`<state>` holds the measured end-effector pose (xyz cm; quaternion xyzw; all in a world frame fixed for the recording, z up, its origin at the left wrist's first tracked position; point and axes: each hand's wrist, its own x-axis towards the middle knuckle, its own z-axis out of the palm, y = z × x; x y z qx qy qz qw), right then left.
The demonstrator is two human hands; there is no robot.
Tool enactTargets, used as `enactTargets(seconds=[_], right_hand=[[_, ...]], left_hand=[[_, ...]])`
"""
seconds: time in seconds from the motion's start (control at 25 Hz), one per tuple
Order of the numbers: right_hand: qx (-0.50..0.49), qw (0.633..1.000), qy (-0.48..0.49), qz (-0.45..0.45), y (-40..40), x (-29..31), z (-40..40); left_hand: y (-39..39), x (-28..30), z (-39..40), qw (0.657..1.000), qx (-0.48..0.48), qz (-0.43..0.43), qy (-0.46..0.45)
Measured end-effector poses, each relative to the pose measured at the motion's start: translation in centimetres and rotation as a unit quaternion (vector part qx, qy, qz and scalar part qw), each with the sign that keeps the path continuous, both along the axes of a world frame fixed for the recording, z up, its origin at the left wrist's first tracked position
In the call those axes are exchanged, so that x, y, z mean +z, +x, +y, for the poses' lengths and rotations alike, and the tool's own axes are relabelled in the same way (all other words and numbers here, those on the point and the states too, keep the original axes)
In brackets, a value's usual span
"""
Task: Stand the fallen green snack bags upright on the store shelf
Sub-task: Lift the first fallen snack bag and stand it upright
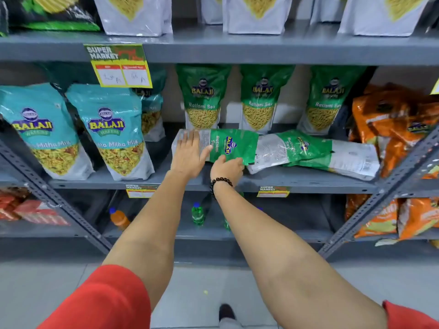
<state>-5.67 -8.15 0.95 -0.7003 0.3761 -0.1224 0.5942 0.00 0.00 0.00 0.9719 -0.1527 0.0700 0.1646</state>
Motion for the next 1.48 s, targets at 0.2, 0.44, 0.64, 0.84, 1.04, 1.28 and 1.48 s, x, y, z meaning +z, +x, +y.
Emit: enactTargets(seconds=[0.2,0.44,0.64,0.84,1.04,1.28,1.48], right_hand=[[-0.053,0.962,0.266,0.031,5.7,-1.5,-1.1],[-0.082,0.921,0.377,0.052,9.9,-3.6,-1.9],[-0.138,0.903,0.406,-0.014,11.8,-6.5,-1.0],[-0.122,0.916,0.375,-0.071,11.5,-5.5,-1.3],[-0.061,0.964,0.226,-0.125,10.2,-2.0,-1.6],[0.128,0.980,0.022,-0.148,12.8,1.6,-2.5],[0.097,0.991,0.042,-0.076,12.6,1.4,-3.5]], left_hand=[[7.1,0.8,-1.0,0.996,0.018,0.084,0.022],[14.1,1.2,-3.3,0.990,0.002,0.125,0.061],[15.5,1.0,-4.8,0.970,0.046,0.235,0.043],[14.4,1.1,-3.9,0.975,0.122,0.177,-0.061],[11.8,1.8,-2.8,0.917,0.228,0.103,-0.310],[10.1,1.2,-1.1,0.740,0.317,0.117,-0.582],[10.1,0.5,1.0,0.744,0.294,0.176,-0.574]])
